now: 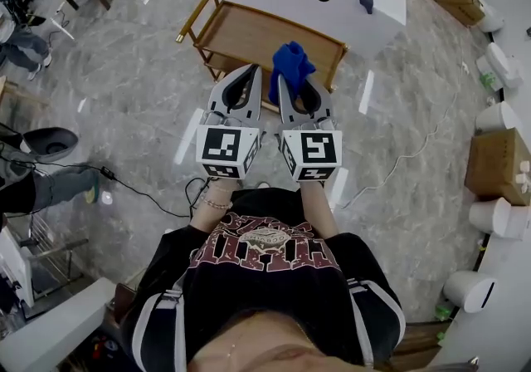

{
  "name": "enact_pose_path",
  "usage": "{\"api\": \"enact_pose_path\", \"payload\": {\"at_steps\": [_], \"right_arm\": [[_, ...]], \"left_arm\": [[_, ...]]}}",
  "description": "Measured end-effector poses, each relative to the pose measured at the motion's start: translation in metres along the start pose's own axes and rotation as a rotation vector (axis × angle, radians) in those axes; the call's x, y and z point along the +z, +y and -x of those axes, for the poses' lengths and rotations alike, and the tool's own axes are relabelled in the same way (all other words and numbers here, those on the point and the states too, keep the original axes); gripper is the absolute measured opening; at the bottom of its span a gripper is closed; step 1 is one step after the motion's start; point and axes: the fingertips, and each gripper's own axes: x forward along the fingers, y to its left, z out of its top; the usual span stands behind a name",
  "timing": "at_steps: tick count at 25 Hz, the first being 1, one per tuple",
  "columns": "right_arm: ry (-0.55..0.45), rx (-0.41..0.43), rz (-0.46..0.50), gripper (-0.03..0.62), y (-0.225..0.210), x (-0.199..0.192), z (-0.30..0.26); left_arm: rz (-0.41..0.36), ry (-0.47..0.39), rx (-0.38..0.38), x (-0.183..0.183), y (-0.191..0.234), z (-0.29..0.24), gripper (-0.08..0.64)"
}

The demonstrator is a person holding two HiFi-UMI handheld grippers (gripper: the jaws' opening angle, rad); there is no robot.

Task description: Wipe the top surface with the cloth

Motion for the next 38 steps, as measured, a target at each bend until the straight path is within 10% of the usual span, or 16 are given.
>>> {"api": "enact_pose_path", "payload": {"at_steps": [38], "right_arm": [[0.095,-0.144,0.005,0.089,0.059,-0.02,-0.23]], "left_arm": [[-0.033,0.075,-0.155,-0.02,0.215,-0.102,0.048]]}}
